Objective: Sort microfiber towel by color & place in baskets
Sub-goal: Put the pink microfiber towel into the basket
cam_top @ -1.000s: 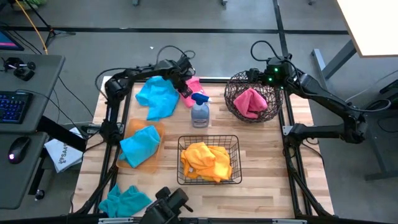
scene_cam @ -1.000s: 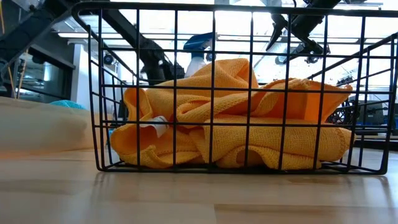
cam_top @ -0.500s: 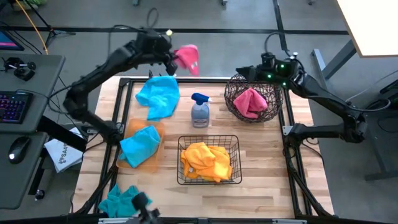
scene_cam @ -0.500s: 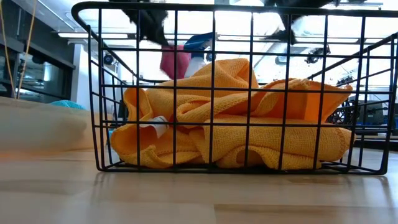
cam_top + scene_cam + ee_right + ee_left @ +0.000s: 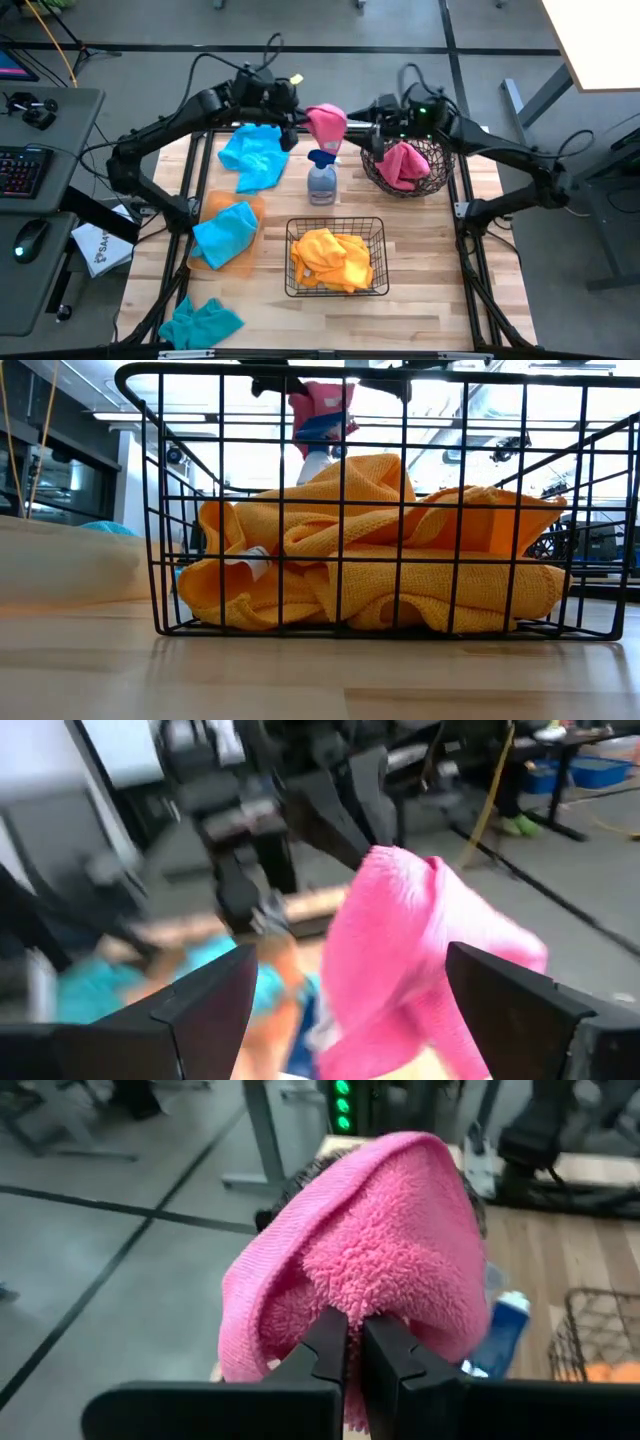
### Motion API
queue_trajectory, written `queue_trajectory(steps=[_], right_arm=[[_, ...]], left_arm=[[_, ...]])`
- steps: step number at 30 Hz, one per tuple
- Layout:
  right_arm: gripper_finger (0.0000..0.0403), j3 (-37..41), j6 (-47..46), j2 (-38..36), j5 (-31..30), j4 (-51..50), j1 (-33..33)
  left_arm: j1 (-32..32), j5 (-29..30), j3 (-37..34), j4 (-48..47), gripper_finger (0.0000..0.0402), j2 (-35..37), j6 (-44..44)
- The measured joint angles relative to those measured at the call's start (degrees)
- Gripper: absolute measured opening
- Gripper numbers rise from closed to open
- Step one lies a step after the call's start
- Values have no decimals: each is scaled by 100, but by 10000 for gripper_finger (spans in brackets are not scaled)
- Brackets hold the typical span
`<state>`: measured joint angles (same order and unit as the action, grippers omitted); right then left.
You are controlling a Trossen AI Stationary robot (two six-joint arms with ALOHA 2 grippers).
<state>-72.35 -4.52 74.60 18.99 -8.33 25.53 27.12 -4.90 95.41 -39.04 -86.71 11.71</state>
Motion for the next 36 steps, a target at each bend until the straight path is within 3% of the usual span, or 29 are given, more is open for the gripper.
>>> queue_trajectory(steps=[6,10,17,20,24,26,29,36], right_arm=[[318,-1485,1554,666,-948,-1765,-319],[318,-2223,2018,1143,-1610,-2519,-397],[306,-2838,2343,1750,-1732,-2812,-424],[248,-2890,2642,1861,-1723,-2901,-502],[79,-2888,2691,1890,-1706,-2763,-546],[24,-2888,2661,1875,-1705,-2685,-538],[22,-2888,2603,1773,-1863,-2697,-447],[5,-2894,2548,1274,-2334,-3554,237]], left_arm=[[-277,171,489,-309,0,-285,53],[-404,183,585,-151,0,-270,87],[-436,310,628,-124,0,-274,101],[-436,397,628,-41,2,-277,93],[-436,550,628,124,21,-257,91],[-436,603,630,154,39,-257,135],[-436,874,630,72,73,-242,385],[-193,2212,632,-561,164,137,666]])
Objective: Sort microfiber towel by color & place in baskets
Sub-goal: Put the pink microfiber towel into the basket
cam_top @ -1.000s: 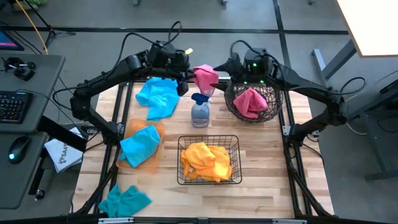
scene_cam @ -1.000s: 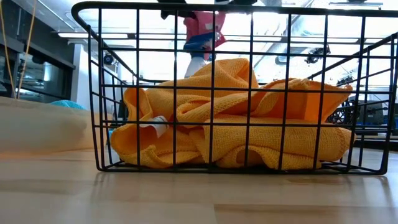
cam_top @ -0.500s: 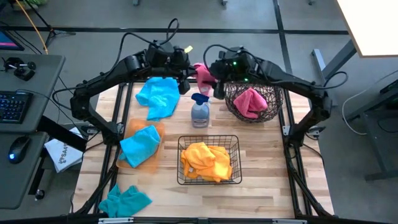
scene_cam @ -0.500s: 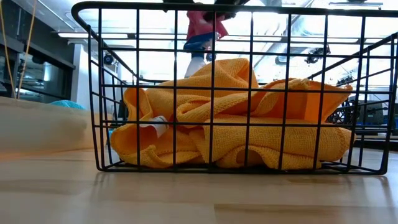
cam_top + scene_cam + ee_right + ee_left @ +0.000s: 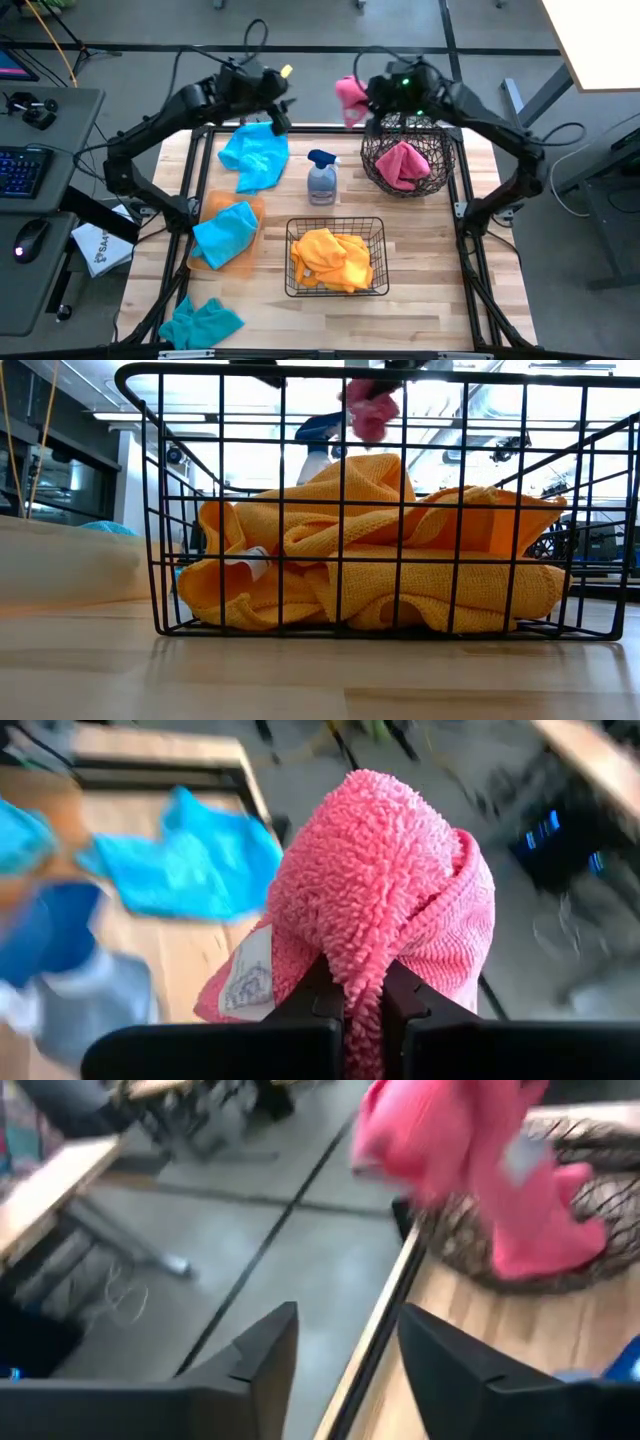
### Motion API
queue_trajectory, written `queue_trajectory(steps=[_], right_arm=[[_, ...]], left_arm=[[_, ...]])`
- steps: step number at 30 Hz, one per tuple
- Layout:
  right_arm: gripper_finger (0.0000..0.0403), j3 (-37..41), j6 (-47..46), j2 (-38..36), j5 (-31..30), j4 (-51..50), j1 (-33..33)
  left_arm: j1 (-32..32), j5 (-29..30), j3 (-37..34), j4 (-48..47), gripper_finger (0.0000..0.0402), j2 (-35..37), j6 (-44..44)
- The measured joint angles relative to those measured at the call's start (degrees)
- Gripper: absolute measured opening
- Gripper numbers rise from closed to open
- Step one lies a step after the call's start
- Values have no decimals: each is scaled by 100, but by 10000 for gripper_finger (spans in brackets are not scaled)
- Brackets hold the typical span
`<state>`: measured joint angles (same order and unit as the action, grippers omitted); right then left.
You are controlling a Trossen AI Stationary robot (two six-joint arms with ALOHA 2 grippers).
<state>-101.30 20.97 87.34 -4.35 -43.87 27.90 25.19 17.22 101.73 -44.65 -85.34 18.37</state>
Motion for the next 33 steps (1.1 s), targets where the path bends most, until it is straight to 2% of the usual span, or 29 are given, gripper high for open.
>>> queue_trajectory(steps=[3,7,10,16,19,22,24,27,30,33], right_arm=[[4,40,-235,-211,-22,-577,395],[2,801,-584,-718,14,-933,862],[2,2030,-983,-1336,23,-815,1172],[1,4939,-2283,-2630,29,301,1670],[1,5952,-3088,-2786,203,1034,1872],[1,6673,-3639,-2617,173,1893,1956],[6,6898,-4020,-2452,126,2197,1993],[30,6885,-4477,-2230,120,2011,2020],[82,6648,-4423,-2150,153,1548,2022],[152,6182,-4284,-2149,160,820,2022]], left_arm=[[281,-301,-66,-400,192,163,-473],[687,-1302,-634,-414,215,482,-1243],[777,-1596,-1320,75,220,767,-1620],[647,-1976,-2637,1652,221,1281,-2406],[625,-1964,-2992,2146,221,1339,-2621],[672,-1951,-3122,2342,221,1300,-2718],[708,-1942,-3122,2381,221,1292,-2719],[752,-1940,-3105,2351,221,1328,-2721],[847,-1938,-2994,2081,221,1388,-2678],[940,-1937,-2891,1848,221,1459,-2624]])
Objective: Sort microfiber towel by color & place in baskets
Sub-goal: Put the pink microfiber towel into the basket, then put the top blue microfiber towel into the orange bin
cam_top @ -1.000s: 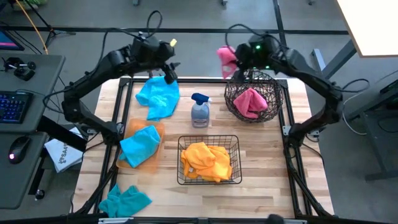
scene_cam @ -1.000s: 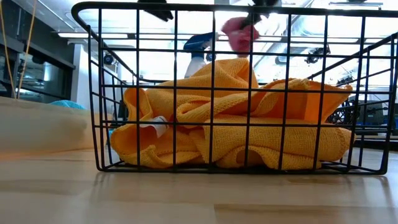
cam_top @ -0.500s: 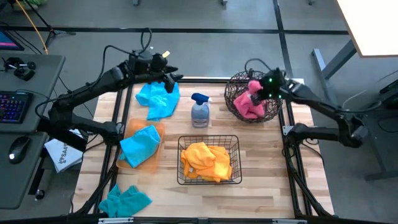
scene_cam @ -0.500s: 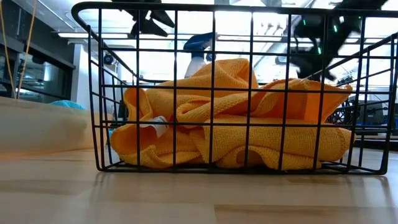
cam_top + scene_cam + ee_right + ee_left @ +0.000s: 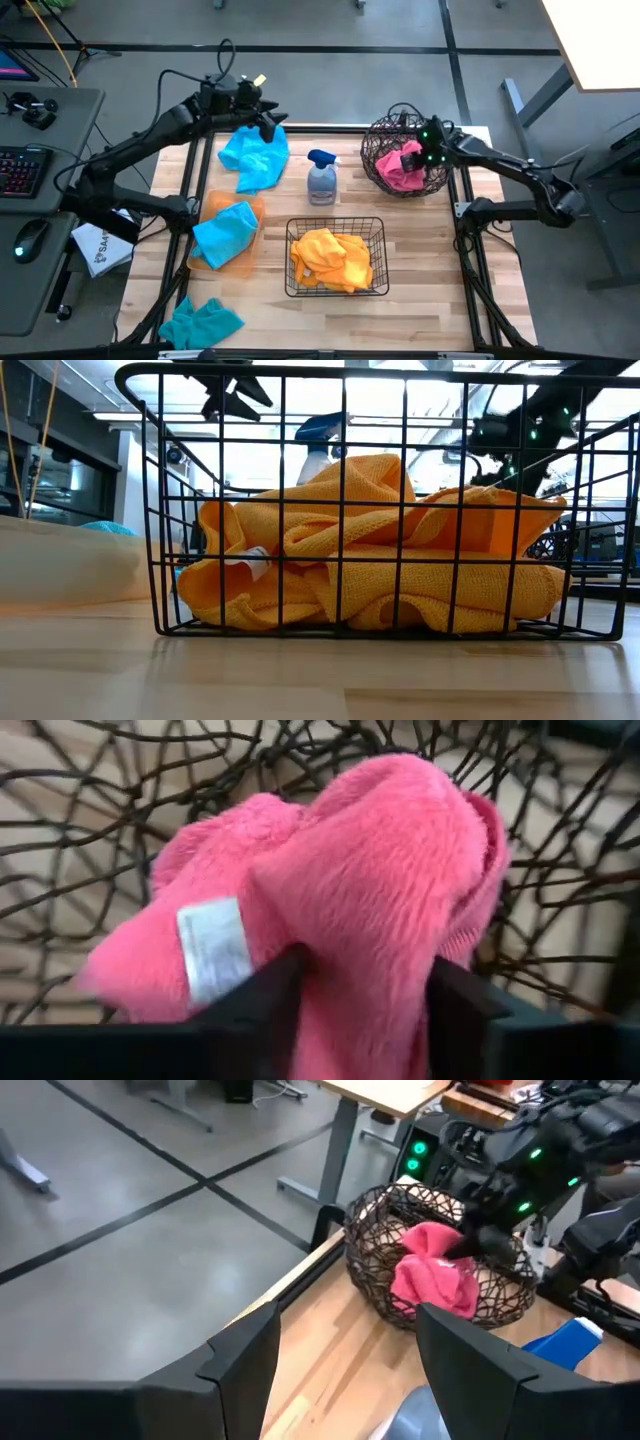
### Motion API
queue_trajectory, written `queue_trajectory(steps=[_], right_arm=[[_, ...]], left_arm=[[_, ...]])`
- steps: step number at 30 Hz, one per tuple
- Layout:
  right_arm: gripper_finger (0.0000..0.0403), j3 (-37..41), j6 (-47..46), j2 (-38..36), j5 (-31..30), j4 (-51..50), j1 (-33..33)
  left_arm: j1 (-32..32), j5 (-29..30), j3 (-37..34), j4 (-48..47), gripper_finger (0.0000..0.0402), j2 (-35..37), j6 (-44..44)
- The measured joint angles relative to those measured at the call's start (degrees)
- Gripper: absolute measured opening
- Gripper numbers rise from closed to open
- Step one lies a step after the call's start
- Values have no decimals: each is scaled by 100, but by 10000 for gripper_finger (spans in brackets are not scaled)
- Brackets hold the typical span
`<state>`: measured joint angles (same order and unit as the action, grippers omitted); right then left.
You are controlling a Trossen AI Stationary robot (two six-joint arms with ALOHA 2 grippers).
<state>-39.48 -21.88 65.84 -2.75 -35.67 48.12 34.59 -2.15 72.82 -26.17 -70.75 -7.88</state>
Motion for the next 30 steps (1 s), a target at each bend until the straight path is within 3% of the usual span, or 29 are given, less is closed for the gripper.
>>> queue_trajectory(steps=[6,11,14,20,24,30], right_arm=[[280,-1308,787,-2,-34,-1554,-2],[337,-2322,1029,-2,-41,-2257,-2],[351,-2751,839,-4,98,-2290,-15],[355,-2969,321,-4,807,-1681,-149],[355,-2969,91,-4,1232,-1256,-325],[355,-2969,25,-2,1280,-1194,-581]], left_arm=[[141,6,12,-156,221,115,50],[273,86,16,-495,221,93,-93],[379,556,24,-1227,221,-57,-657],[615,607,18,-2860,221,-1132,-475],[812,669,8,-2927,221,-2089,-193],[1237,802,8,-2680,221,-3069,-338]])
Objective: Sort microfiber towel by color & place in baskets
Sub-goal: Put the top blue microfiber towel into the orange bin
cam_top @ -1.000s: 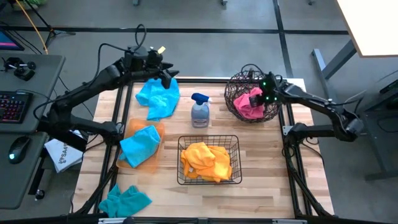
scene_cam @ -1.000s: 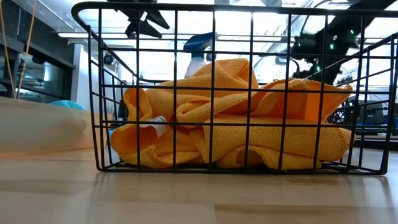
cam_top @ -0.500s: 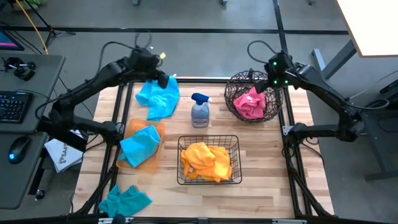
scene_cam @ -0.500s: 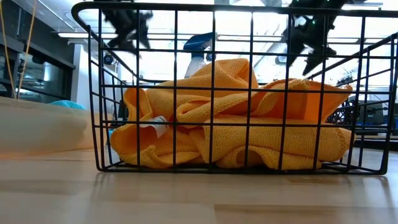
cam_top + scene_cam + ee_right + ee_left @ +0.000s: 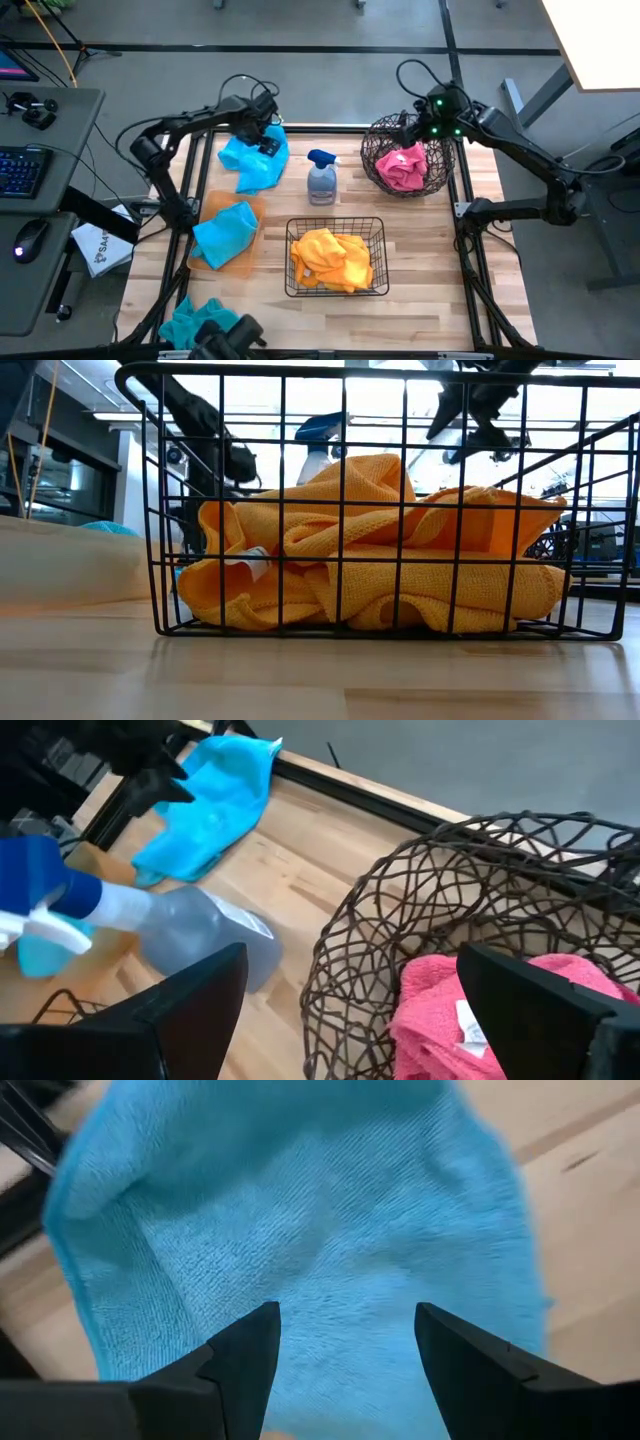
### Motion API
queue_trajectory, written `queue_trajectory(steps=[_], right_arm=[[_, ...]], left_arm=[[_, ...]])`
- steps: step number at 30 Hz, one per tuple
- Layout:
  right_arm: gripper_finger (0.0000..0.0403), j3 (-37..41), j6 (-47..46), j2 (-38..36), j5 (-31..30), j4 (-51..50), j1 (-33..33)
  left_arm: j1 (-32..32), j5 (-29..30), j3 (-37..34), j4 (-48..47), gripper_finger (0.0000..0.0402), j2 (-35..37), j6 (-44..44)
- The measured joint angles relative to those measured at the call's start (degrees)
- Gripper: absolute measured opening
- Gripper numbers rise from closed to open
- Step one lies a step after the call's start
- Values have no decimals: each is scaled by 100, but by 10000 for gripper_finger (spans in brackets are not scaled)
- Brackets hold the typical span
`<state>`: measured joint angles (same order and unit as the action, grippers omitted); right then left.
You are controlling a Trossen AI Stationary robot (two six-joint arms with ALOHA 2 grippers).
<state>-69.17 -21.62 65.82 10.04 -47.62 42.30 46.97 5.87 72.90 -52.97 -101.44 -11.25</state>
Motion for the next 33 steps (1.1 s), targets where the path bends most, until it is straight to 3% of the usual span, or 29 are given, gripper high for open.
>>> queue_trajectory(steps=[4,10,20,23,28,33], right_arm=[[355,0,-39,0,-42,-9,-123],[355,0,-150,0,-575,38,-346],[355,0,-240,0,-604,72,-495],[355,0,-234,2,-610,76,-518],[355,0,-94,2,-657,81,-525],[355,0,90,2,-662,129,-522]], left_arm=[[240,-68,0,-11,221,-257,-7],[418,-121,2,-30,221,-587,-18],[363,-229,33,-142,215,-1329,389],[203,35,26,-73,175,-1269,711],[67,194,-21,113,26,-919,878],[68,196,-14,220,5,59,821]])
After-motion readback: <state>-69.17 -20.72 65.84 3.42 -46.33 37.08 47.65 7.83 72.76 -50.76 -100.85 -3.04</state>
